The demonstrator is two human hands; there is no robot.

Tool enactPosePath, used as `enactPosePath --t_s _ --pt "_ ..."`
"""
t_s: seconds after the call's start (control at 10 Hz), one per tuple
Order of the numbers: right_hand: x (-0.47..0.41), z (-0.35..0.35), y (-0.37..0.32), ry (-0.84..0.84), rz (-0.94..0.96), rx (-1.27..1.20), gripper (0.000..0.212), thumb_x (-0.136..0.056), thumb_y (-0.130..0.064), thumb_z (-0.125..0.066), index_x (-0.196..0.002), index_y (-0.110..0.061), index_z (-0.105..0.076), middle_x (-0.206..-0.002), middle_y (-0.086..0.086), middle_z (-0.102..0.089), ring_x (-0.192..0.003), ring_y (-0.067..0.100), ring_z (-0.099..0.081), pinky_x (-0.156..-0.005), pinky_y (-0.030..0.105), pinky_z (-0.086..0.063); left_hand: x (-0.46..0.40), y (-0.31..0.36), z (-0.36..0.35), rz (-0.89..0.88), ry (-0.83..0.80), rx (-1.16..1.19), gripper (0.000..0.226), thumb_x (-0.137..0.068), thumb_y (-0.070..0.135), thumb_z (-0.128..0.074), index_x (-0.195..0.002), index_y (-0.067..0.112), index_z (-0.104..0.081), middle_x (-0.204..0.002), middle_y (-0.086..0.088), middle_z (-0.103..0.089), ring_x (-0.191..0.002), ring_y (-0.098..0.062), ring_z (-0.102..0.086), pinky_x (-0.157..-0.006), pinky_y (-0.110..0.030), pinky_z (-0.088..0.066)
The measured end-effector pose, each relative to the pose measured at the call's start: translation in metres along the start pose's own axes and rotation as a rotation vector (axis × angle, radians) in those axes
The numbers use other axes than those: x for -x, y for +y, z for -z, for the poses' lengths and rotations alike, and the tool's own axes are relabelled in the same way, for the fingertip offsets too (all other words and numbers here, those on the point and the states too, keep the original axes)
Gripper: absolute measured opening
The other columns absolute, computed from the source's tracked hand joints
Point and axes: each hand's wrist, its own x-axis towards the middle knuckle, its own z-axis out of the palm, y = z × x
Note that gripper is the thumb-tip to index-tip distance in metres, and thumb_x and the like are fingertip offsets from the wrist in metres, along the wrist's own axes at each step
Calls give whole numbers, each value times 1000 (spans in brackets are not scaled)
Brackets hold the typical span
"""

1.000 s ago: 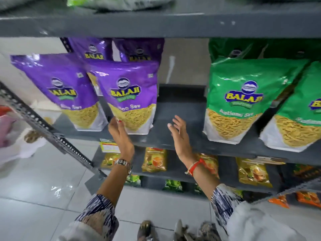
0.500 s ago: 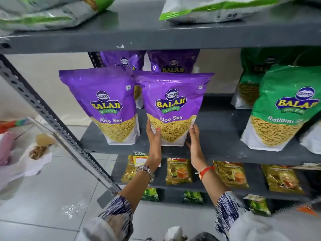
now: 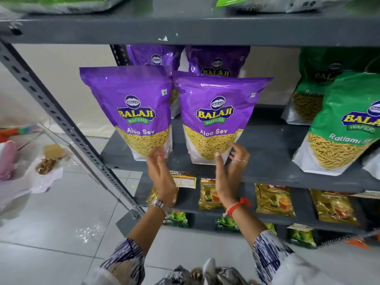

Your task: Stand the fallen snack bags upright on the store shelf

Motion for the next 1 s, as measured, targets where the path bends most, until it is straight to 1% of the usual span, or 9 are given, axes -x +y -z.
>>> enactPosePath --t_s 0.1,0.2,0.3,0.4,0.5,0.7,0.8,0.9,1.0 --pt "16 -34 -13 -216 222 46 35 -88 -37 -53 -117 -18 -51 -120 -12 -44 -119 15 -45 -104 29 -38 -30 2 28 -80 216 -17 17 -90 7 -38 -103 9 -47 -92 6 -50 -80 6 -50 -76 -20 -43" --pt "22 -73 -30 -444 127 3 38 -87 -37 -55 -120 -19 -50 -116 -17 -45 -116 20 -49 -99 47 -44 -64 3 51 -63 307 -57 29 -89 16 -40 -114 3 -46 -106 -2 -47 -93 3 -48 -84 -11 -39" --pt "21 -106 -45 -529 -84 -82 61 -81 -35 -61 -135 -14 -42 -133 6 -51 -125 23 -49 -105 49 -42 -96 5 67 29 218 -94 44 -94 21 -37 -137 11 -33 -140 -6 -36 -128 -13 -36 -108 -25 -31" --pt "15 -126 -56 -509 -244 -133 78 -78 -35 -63 -145 -18 -28 -145 9 -46 -134 22 -42 -113 48 -36 -118 8 72 170 84 -53 45 -97 28 -31 -142 25 -24 -153 -7 -25 -139 -21 -29 -116 -41 -25" --pt "14 -136 -57 -483 -325 -176 83 -76 -34 -62 -147 -15 -23 -148 10 -44 -136 26 -42 -114 49 -34 -118 10 70 254 -101 -2 52 -91 50 -34 -141 37 -24 -152 -2 -33 -135 -22 -39 -111 -52 -34" --pt "19 -137 -54 -448 -316 -184 65 -77 -32 -64 -136 -19 -39 -132 10 -58 -124 26 -54 -105 52 -43 -112 13 63 242 -168 14 49 -90 53 -36 -136 43 -23 -151 -1 -36 -134 -20 -40 -112 -53 -33" --pt "22 -133 -58 -466 -338 -181 69 -79 -31 -63 -141 -19 -34 -140 11 -52 -130 26 -49 -109 52 -40 -107 18 64 212 -189 -8 52 -94 47 -34 -143 37 -18 -154 0 -29 -137 -17 -36 -113 -49 -32" --pt "27 -128 -60 -467 -368 -155 84 -78 -41 -60 -148 -17 -21 -155 9 -32 -143 25 -31 -117 50 -29 -93 13 63 88 -164 -28 56 -96 40 -29 -147 30 -9 -159 2 -12 -133 11 -26 -108 -20 -31" --pt "34 -112 -57 -414 -348 -117 88 -78 -46 -59 -150 -21 -15 -161 2 -16 -148 20 -17 -120 48 -22 -73 8 59 -22 -132 -199 57 -97 35 -29 -148 24 -7 -160 -1 -5 -132 21 -11 -110 -11 -19"
